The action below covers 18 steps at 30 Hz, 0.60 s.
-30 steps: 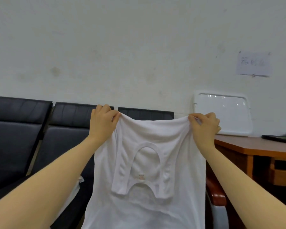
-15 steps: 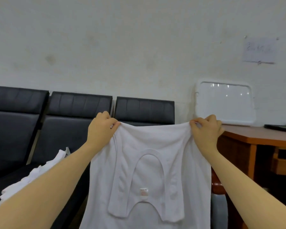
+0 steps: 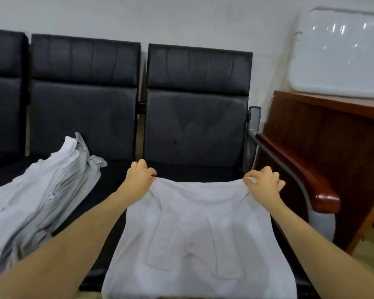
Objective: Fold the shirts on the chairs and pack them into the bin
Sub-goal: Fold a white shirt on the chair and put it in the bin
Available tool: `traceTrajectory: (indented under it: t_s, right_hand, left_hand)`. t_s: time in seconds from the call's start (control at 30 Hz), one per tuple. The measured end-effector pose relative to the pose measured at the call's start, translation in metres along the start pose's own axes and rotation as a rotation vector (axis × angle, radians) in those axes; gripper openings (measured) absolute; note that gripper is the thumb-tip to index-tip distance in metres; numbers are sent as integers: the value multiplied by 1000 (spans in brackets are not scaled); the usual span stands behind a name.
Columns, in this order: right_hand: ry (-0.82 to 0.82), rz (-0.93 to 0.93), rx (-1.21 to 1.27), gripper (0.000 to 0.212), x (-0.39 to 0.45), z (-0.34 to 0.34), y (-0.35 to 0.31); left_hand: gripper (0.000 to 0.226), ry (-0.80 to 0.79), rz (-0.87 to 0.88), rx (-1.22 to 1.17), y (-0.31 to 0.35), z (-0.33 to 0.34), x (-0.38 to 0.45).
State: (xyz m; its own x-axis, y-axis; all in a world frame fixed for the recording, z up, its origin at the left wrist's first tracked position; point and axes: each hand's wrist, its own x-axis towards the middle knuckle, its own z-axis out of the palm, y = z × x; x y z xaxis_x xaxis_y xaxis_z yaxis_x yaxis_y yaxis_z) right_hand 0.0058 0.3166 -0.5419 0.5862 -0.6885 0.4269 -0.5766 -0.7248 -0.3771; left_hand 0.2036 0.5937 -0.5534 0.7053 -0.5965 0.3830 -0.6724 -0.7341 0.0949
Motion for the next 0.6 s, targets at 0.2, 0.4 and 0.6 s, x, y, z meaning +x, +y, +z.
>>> traceTrajectory:
  t_s: [0.2, 0.4, 0.6]
  right_hand:
    - [-104, 46, 0, 19, -1, 52, 20]
    - [-170, 12, -2, 20, 2, 77, 31]
    - [-289, -23, 58, 19, 6, 97, 33]
  left_hand:
    - [31, -77, -8, -28, -17, 50, 2]
    - [36, -202, -96, 34, -27, 81, 6]
    - [34, -211, -217, -263, -13, 99, 17]
